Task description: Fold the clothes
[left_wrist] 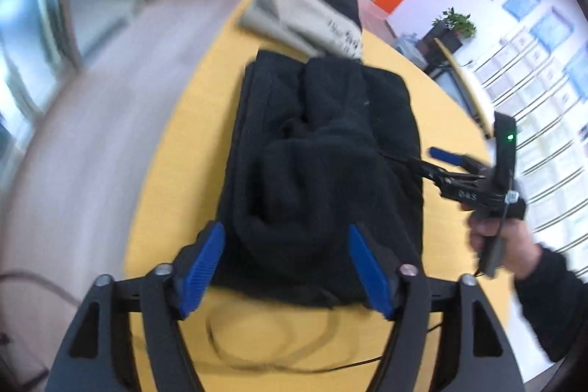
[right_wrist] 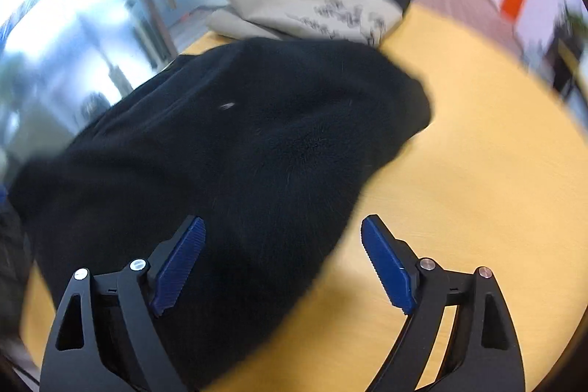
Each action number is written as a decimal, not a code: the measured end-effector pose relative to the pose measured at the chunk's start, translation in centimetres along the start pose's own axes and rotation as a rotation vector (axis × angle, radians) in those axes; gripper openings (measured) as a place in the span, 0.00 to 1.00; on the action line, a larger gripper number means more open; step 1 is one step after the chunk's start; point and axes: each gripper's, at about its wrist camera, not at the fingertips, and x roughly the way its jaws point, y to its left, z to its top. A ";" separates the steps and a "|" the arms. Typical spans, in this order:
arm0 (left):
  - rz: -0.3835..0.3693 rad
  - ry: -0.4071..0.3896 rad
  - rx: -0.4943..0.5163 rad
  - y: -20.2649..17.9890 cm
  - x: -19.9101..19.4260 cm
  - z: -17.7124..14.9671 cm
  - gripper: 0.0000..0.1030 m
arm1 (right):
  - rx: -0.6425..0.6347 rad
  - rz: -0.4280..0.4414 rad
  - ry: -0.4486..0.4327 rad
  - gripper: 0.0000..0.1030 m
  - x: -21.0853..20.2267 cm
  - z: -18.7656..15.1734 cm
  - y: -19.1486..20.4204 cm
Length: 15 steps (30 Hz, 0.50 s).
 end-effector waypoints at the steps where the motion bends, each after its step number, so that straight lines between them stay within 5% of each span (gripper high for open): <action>1: 0.051 -0.023 0.016 -1.7 -1.8 -0.7 0.90 | -0.044 -0.011 0.008 0.87 -1.8 -0.7 0.5; 6: 0.145 -0.077 -0.050 -9.3 -7.5 -3.1 0.94 | -0.107 0.052 0.055 0.97 -8.3 -1.8 3.8; 15: 0.348 -0.085 -0.053 -16.7 -7.7 -5.1 0.94 | -0.230 -0.006 0.075 0.98 -14.2 -3.5 7.8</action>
